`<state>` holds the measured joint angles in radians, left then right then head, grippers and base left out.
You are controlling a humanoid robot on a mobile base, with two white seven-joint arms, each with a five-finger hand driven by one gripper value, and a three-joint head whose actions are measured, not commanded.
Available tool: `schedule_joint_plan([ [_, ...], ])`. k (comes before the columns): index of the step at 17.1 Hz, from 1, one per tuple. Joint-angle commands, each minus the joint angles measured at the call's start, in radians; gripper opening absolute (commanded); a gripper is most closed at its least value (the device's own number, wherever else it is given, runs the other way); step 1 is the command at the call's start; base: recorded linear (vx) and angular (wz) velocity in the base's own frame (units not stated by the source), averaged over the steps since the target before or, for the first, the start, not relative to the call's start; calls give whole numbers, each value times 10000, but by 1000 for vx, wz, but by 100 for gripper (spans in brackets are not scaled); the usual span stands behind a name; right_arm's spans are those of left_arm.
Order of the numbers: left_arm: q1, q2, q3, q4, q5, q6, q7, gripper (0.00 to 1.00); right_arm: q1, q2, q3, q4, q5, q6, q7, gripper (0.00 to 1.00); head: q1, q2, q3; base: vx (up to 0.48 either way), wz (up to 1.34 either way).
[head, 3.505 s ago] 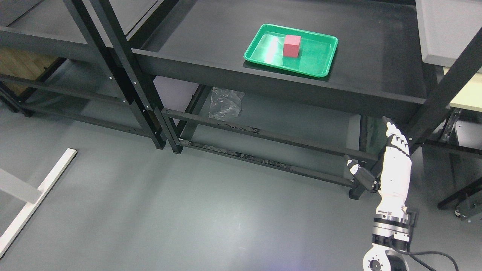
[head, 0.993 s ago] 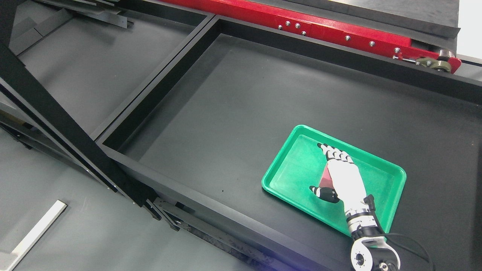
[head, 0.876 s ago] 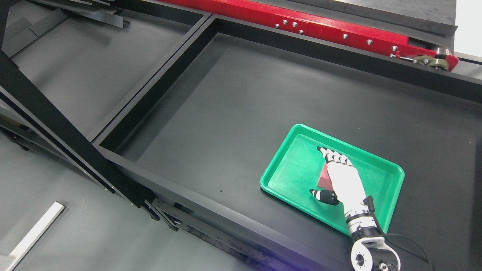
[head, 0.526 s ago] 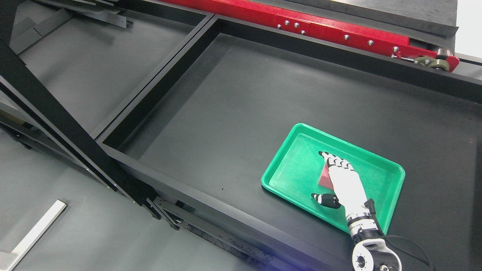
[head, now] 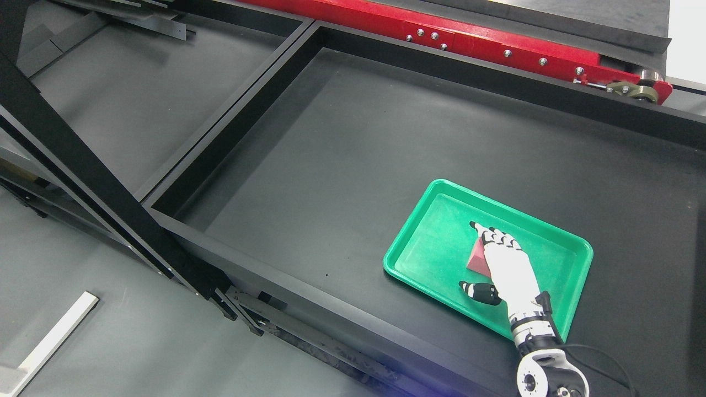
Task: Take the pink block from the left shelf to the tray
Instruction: 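Close the right hand fingers around the pink cube and lift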
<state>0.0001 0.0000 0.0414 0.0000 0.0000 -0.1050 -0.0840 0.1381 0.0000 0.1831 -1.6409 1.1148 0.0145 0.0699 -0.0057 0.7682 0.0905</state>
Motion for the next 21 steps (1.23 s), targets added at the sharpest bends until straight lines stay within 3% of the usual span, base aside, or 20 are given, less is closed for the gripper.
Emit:
schedule_joint_plan([
  [1, -231, 175, 0, -175, -15, -39, -4, 100, -46, -174, -36, 118, 19, -7, -513, 67, 0, 0, 0, 0, 0],
  [6, -231, 175, 0, -175, -15, -39, -4, 100, -169, -174, -36, 118, 19, -68, -730, 39, 0, 0, 0, 0, 0],
  [10, -231, 175, 0, -175, -15, -39, -4, 100, -154, -184, -67, 118, 35, -373, -730, 2, 0, 0, 0, 0, 0],
  [15, -231, 175, 0, -175, -15, -39, -4, 100, -184, -184, -159, 103, 4, -1002, -1662, 1, 0, 0, 0, 0, 0],
  [21, -231, 175, 0, -175, -15, -39, -4, 100, -200, -199, -144, -81, 4, -1463, -5388, 1, 0, 0, 0, -3, 2],
])
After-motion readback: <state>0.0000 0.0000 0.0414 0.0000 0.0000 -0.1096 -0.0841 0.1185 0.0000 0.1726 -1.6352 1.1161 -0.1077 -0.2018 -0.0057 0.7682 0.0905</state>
